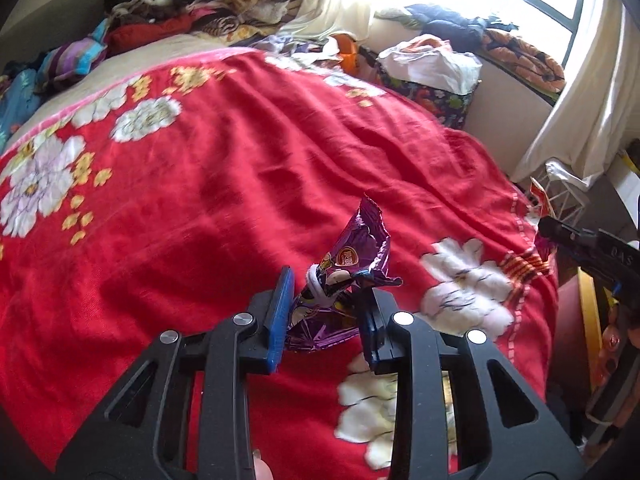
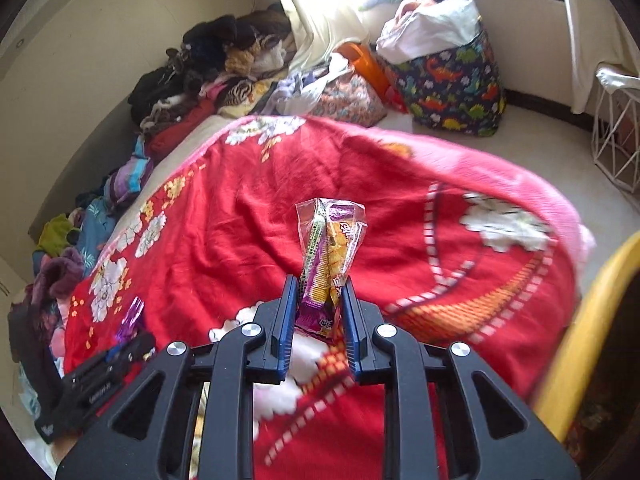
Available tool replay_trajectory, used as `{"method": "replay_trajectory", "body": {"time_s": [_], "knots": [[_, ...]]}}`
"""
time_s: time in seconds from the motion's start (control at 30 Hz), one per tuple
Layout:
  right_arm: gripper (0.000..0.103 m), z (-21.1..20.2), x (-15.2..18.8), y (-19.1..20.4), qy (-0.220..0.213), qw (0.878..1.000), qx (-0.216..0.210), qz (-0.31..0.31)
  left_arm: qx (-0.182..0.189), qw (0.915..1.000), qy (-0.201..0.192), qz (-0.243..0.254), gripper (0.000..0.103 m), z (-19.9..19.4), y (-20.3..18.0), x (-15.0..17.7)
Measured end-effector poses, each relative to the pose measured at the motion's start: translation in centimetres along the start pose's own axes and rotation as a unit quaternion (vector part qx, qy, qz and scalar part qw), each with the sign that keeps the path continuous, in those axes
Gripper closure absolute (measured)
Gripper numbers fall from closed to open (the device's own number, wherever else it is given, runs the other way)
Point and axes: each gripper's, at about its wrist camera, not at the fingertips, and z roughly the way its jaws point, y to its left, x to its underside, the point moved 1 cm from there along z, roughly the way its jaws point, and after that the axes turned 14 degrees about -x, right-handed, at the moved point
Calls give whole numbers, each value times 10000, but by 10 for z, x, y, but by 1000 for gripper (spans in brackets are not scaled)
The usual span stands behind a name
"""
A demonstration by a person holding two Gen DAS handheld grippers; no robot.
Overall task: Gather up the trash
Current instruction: 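Carry the purple wrapper and clear snack packet with both grippers over the bin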
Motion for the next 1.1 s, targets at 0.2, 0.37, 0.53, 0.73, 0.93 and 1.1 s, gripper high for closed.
{"method": "replay_trajectory", "body": {"time_s": [0.2, 0.37, 0.53, 0.73, 0.93, 1.1], "knots": [[82, -55, 8, -8, -365, 9993, 112, 17, 504, 9979, -279, 289, 80, -23, -49, -14], [82, -94, 17, -20, -586, 9978, 273, 132, 930, 9938, -392, 472, 80, -40, -92, -16], [82, -127, 27, -33, -772, 9956, 491, 203, 1248, 9885, -471, 709, 80, -52, -128, -13], [82, -154, 37, -50, -936, 9925, 657, 424, 1551, 9820, -541, 931, 80, -66, -163, -9], [82, -176, 46, -63, -1062, 9890, 880, 536, 1766, 9761, -589, 1125, 80, -78, -187, -3], [82, -194, 53, -75, -1185, 9850, 1039, 698, 1921, 9711, -616, 1279, 80, -85, -206, 2]]}}
